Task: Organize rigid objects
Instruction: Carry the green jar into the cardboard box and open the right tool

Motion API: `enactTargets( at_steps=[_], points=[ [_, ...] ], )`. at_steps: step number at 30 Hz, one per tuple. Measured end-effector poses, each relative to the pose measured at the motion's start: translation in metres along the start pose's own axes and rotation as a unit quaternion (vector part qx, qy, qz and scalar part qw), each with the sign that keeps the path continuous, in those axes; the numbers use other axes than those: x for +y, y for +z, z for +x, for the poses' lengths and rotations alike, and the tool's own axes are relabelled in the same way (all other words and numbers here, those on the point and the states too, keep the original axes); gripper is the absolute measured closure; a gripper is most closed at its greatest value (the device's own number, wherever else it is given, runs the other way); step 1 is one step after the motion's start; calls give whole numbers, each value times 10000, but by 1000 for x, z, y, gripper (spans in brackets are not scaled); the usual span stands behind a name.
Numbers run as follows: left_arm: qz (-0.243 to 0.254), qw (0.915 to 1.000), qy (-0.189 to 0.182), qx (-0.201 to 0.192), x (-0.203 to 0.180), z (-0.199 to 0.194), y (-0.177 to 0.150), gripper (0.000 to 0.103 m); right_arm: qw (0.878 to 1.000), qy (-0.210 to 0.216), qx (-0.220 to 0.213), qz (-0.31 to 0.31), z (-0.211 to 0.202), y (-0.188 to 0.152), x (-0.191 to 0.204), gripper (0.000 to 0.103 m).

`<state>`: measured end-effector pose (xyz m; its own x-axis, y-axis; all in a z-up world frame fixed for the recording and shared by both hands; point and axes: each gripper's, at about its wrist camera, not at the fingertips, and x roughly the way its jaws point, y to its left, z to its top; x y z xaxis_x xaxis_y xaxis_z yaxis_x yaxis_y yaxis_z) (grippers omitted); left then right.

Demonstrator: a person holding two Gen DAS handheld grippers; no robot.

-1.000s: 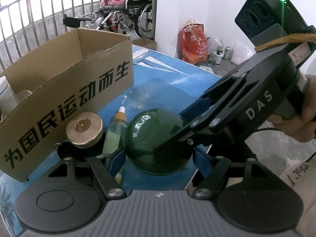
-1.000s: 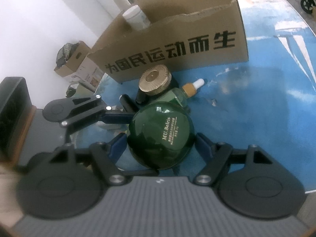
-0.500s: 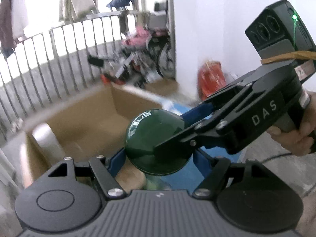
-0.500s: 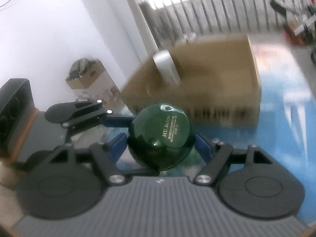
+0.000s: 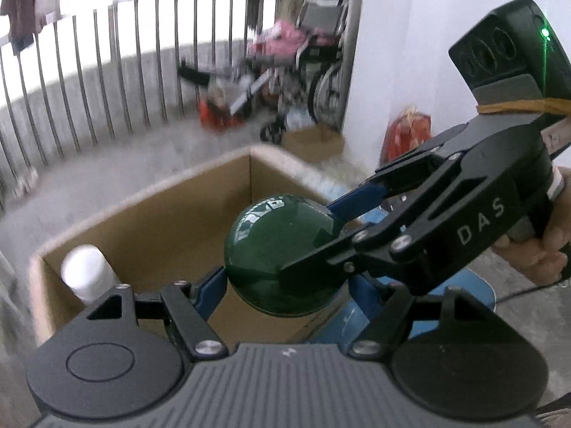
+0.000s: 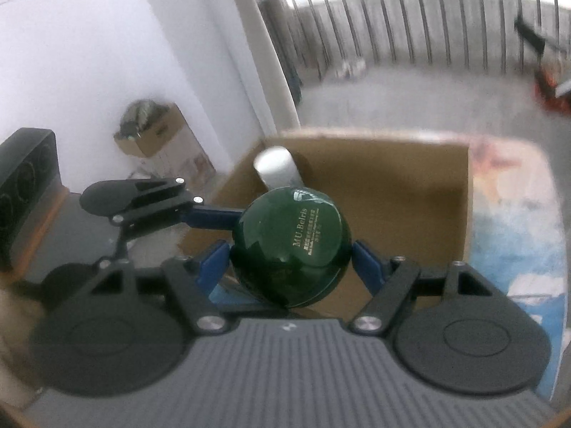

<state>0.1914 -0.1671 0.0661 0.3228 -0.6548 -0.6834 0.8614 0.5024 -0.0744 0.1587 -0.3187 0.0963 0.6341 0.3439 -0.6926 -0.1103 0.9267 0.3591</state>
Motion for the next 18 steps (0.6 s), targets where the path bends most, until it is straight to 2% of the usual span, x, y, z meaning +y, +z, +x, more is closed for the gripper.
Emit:
enactTargets(
  at_steps=[3, 8, 18],
  points=[
    [-220, 9983, -224, 495, 24, 29, 7, 27, 9982, 74, 511, 312, 32, 14, -25, 28],
    [-64, 9934, -303, 1100, 42, 54, 9, 27, 9902, 185, 1243, 605, 73, 23, -50, 28],
    [92, 9816, -480, 1844, 58, 78, 10, 29, 9698, 190, 2369, 538, 119, 32, -63, 28]
  ],
)
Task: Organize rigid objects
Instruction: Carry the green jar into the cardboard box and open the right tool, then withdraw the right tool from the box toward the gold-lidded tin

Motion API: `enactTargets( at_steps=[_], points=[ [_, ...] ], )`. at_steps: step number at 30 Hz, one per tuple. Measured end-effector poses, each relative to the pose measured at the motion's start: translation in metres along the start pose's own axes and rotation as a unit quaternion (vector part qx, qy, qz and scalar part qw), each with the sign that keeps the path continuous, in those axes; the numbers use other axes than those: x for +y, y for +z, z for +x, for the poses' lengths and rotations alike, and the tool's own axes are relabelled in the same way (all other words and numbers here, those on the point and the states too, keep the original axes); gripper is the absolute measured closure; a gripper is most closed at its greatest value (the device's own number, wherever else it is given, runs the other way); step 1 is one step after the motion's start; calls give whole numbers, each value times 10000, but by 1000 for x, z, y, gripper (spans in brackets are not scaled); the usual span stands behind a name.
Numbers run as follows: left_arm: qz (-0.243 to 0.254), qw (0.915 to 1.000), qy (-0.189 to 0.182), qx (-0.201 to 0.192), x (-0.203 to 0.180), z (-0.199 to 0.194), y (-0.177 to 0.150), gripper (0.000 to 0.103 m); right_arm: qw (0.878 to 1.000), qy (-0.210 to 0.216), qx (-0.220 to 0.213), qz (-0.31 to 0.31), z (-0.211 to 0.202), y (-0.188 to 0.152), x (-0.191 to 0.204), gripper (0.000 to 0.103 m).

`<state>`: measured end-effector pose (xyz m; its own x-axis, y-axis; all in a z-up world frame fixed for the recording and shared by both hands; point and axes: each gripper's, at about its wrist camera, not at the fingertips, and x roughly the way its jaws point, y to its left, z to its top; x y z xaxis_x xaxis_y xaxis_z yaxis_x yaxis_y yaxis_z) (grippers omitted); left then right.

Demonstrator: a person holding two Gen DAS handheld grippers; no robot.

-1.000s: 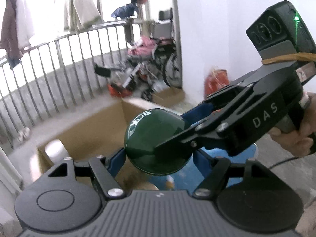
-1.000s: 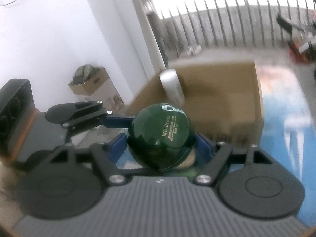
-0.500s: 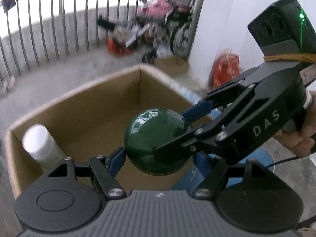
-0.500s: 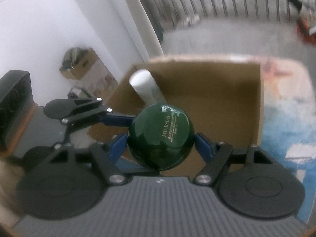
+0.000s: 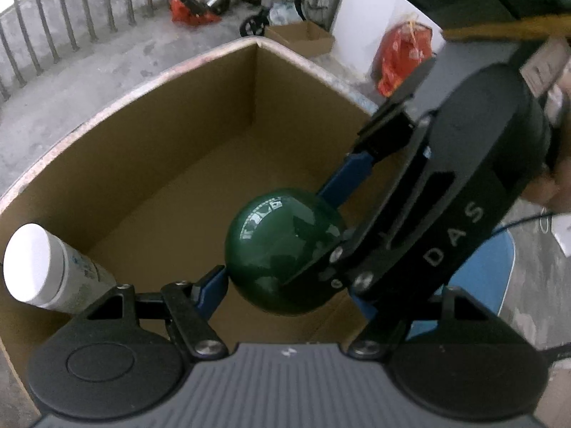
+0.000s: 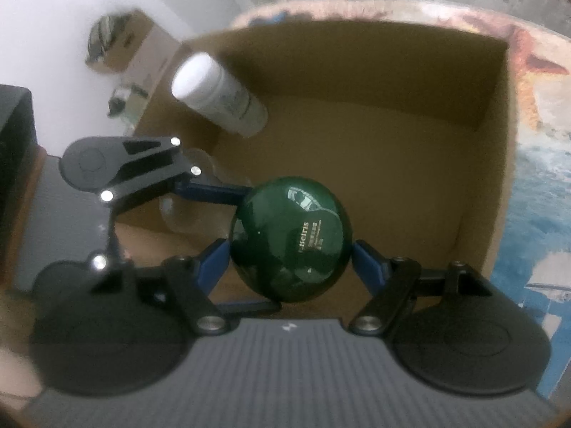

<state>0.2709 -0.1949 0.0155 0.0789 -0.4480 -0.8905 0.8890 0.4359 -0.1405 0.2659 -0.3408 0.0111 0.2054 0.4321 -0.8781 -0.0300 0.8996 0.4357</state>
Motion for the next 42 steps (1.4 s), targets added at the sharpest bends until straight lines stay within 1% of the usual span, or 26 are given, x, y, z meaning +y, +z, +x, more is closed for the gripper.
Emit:
enactTargets(
  at_steps=[4, 6, 7, 11, 17, 20, 22, 24, 26, 27, 29, 31, 32, 34, 38, 39, 41, 42],
  points=[
    [118, 9997, -17, 212, 0, 8, 6, 30, 9990, 41, 439, 92, 14, 9, -4, 28],
    [215, 9995, 58, 206, -1, 8, 6, 29, 9979, 27, 636, 127, 20, 13, -5, 29],
    [244, 9995, 79, 200, -4, 10, 5, 29, 9976, 29, 678, 141, 23, 14, -6, 29],
    [194, 9998, -70, 82, -4, 5, 7, 27, 9967, -11, 793, 196, 29, 17, -6, 29],
    [195, 9998, -38, -78, -11, -4, 8, 27, 9968, 5, 767, 223, 30, 17, -6, 29],
    [184, 9996, 11, -202, -11, -13, 4, 27, 9977, 34, 638, 240, 26, 15, -5, 28],
    [200, 9992, 99, -329, -16, -23, 3, 27, 9982, 134, 507, 282, 19, 12, -3, 28],
    [215, 9983, 170, -515, -22, -37, 1, 26, 9987, 246, 321, 304, 7, 9, 0, 28],
    [233, 9965, 254, -760, -27, -59, -7, 19, 9990, 320, -13, 312, -14, 2, 6, 27],
    [255, 9951, 297, -903, -30, -68, -11, 18, 9986, 364, -188, 348, -25, -3, 8, 26],
    [328, 9910, 427, -1224, -41, -93, -22, 17, 9955, 506, -663, 448, -53, -16, 16, 24],
    [352, 9861, 530, -1535, -48, -114, -34, 15, 9910, 531, -1154, 427, -82, -35, 24, 23],
    [351, 9834, 578, -1683, -52, -124, -42, 13, 9878, 548, -1409, 383, -97, -47, 29, 22],
    [368, 9785, 689, -1909, -62, -142, -55, 12, 9803, 560, -1862, 360, -121, -72, 37, 20],
    [286, 9692, 920, -2268, -76, -168, -88, 10, 9634, 661, -2555, 471, -155, -129, 46, 18],
    [211, 9674, 957, -2336, -78, -172, -100, 9, 9577, 713, -2738, 525, -160, -146, 46, 18],
    [75, 9663, 1058, -2344, -81, -176, -115, 9, 9449, 794, -3098, 704, -165, -182, 44, 18],
    [5, 9662, 1117, -2321, -82, -176, -123, 9, 9382, 769, -3277, 810, -163, -202, 44, 17]
  ],
)
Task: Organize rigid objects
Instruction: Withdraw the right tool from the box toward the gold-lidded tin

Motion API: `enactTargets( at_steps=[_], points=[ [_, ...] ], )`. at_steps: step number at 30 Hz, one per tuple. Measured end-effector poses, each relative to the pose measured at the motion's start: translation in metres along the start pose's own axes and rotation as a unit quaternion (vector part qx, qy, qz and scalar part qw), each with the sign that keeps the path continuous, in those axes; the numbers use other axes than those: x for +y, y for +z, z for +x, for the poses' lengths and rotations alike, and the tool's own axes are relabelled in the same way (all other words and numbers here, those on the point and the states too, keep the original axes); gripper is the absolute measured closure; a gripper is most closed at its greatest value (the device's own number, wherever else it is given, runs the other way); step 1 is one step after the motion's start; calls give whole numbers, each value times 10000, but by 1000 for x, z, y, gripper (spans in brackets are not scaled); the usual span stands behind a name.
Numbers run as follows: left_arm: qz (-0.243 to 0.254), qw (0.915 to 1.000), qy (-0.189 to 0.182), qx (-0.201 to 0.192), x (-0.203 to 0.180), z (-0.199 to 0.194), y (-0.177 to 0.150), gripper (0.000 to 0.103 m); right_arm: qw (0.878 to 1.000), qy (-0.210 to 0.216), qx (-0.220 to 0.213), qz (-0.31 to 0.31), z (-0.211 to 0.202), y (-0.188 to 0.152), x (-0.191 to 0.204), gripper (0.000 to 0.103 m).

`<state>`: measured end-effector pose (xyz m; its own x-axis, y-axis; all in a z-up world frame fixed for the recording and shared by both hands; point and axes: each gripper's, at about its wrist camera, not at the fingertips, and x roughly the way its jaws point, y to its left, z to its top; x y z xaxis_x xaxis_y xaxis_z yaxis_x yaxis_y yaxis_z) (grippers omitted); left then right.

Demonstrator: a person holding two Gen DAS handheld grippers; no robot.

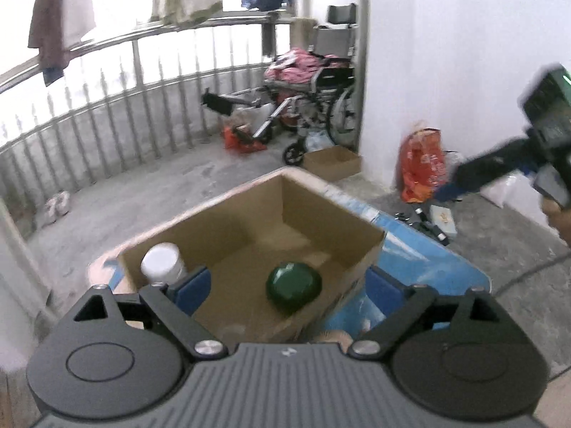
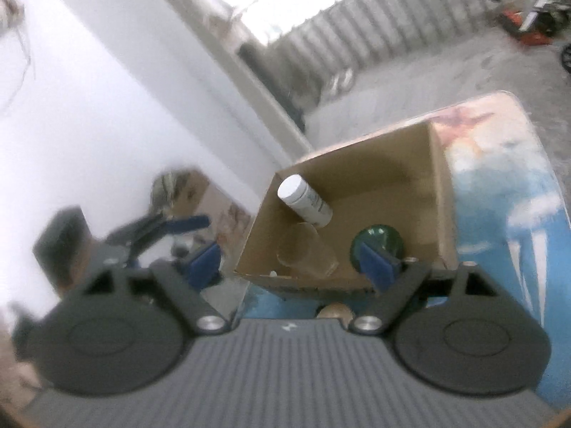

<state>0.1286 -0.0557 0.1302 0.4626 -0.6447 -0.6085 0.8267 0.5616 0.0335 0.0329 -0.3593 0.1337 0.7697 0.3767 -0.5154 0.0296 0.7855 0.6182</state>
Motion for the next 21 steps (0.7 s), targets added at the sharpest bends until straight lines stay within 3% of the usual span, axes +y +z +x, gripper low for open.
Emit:
enactTargets(
  at_steps=[3, 8, 11, 14, 21],
  points=[
    [-28, 9996, 269, 83, -3, -8, -23, 9, 9994, -212, -236, 170, -17, -44, -9, 17],
    [-133, 9968, 718, 319, -14, 1, -71, 8, 9974, -703, -126, 109, -4, -94, -16, 17],
    [-113, 9953, 881, 378, -28, 20, -92, 8, 9966, -816, -35, -95, 17, -101, -15, 17],
    [-92, 9963, 787, 346, -38, 32, -105, 8, 9963, -781, 33, -346, 49, -100, -9, 17],
    [16, 9970, 705, 332, -51, 59, -109, 10, 9932, -712, 481, -792, 105, -102, 3, 17]
  ],
)
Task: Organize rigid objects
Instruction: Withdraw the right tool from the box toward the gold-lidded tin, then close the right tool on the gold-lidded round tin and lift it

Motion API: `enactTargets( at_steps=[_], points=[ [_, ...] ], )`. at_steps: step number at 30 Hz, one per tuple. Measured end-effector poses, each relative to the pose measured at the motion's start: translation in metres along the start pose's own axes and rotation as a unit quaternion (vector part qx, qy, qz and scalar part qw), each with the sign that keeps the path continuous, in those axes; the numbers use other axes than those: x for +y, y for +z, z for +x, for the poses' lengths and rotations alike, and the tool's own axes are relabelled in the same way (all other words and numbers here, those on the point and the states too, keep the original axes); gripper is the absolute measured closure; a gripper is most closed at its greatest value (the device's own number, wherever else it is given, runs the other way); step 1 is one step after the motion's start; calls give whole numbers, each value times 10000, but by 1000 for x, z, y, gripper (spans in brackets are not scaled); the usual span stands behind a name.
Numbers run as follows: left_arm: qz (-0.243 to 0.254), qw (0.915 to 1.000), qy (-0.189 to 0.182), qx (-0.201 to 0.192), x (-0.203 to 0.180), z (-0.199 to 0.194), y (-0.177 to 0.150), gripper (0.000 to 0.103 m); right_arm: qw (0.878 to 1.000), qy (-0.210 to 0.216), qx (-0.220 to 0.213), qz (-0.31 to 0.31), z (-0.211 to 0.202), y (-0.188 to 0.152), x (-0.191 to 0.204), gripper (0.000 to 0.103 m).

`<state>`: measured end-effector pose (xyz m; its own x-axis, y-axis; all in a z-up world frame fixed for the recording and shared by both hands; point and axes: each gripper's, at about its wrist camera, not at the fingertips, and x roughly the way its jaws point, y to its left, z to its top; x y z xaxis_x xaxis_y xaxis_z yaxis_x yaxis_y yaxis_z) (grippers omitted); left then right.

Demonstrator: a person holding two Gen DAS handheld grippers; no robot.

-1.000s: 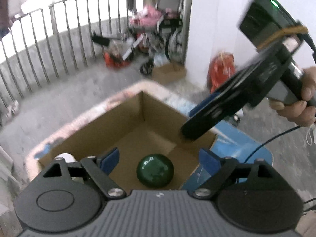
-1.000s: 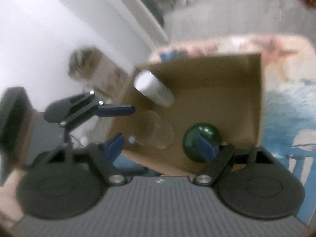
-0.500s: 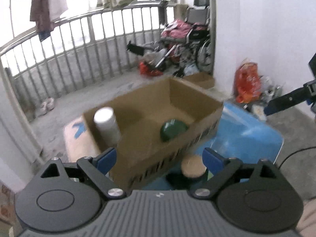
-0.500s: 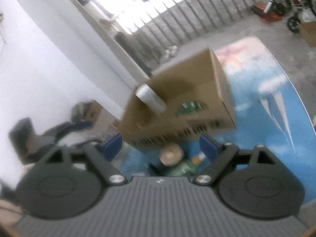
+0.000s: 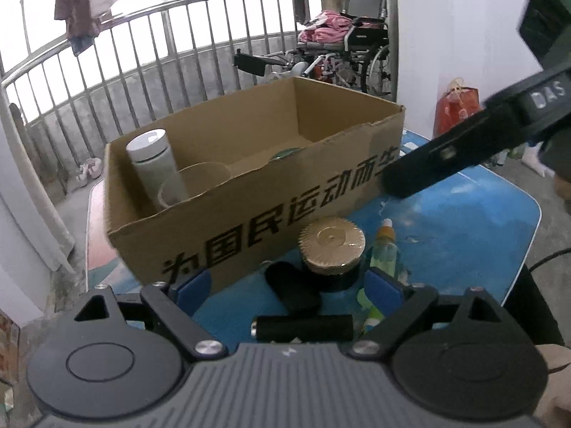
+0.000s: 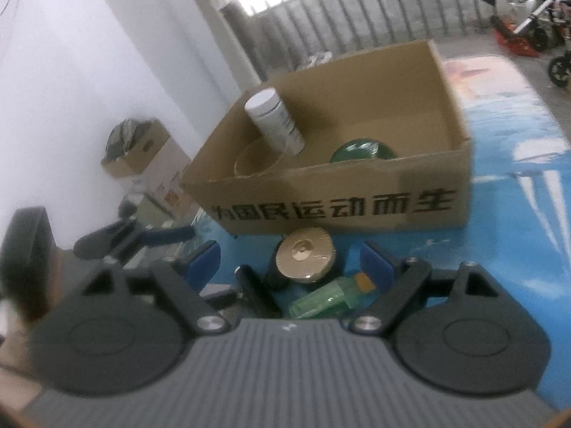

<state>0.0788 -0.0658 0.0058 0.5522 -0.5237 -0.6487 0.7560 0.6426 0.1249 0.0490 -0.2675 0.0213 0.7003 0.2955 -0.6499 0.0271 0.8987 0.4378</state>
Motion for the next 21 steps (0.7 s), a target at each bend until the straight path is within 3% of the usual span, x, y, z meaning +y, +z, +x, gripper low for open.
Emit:
enactTargets(
  at_steps=[3, 13, 19, 21],
  points=[
    [99, 9999, -67, -32, -5, 12, -3, 10, 9999, 101, 111, -29, 16, 2, 1, 17],
    [2, 9989, -452, 118, -8, 45, 4, 35, 9987, -25, 414, -296, 53, 6, 3, 19],
    [-113, 9973, -697, 185, -5, 59, 5, 43, 9971, -82, 616, -434, 68, 5, 6, 26],
    [-167, 9967, -774, 198, -4, 63, 4, 44, 9967, -96, 675, -431, 72, 5, 5, 34]
  ],
)
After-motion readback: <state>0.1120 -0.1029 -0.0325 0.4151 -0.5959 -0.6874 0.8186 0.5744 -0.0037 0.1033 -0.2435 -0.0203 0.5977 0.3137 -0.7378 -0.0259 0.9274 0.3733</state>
